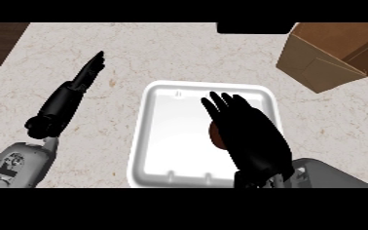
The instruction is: Pick the cupcake from the tray and place it in the cardboard box
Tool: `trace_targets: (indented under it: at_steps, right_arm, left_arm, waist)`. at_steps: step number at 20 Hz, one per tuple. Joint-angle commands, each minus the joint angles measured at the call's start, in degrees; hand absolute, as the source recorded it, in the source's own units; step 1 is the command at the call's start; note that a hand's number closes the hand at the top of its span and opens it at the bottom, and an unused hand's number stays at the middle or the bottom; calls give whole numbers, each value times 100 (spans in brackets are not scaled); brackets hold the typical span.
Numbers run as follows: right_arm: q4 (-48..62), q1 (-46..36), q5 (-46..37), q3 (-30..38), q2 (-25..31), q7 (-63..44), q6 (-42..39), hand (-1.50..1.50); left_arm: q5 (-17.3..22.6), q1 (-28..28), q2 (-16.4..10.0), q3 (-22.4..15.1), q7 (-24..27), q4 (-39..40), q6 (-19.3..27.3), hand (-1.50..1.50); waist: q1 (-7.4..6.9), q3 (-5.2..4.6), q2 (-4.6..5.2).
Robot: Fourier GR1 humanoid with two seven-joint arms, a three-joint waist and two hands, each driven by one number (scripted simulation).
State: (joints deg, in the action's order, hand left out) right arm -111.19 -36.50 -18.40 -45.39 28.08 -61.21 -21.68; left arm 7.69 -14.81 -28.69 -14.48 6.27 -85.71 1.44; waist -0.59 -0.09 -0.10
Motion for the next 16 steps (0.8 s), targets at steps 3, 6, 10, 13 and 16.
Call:
trace_targets:
  at_steps: [3,6,10,13,16]
  right_arm:
    - [335,-280,-384,-115,-607,-1097,-485,-150]
    - [331,-70,-776,-272,-872,-1131,-377,-150]
    - [658,298,-1183,-367,-871,-703,-279,-150]
    - [1159,144,-1252,-180,-832,-385,-521,-150]
    - [1516,161,-1631,-200,-1255,-357,-394,-150]
  left_arm:
    - [-45,24,-5,197,65,102,-146,0]
    - [-257,-6,296,37,-167,10,64,0]
    - [-316,32,283,146,-185,-90,-26,0]
    - [-360,-18,407,115,-181,7,-71,0]
    - [-333,304,265,336,312,103,-296,0]
  waist:
    - [48,1,-1]
    - [70,5,-6]
    - [64,8,-4]
    - [54,8,1]
    - [29,6,4]
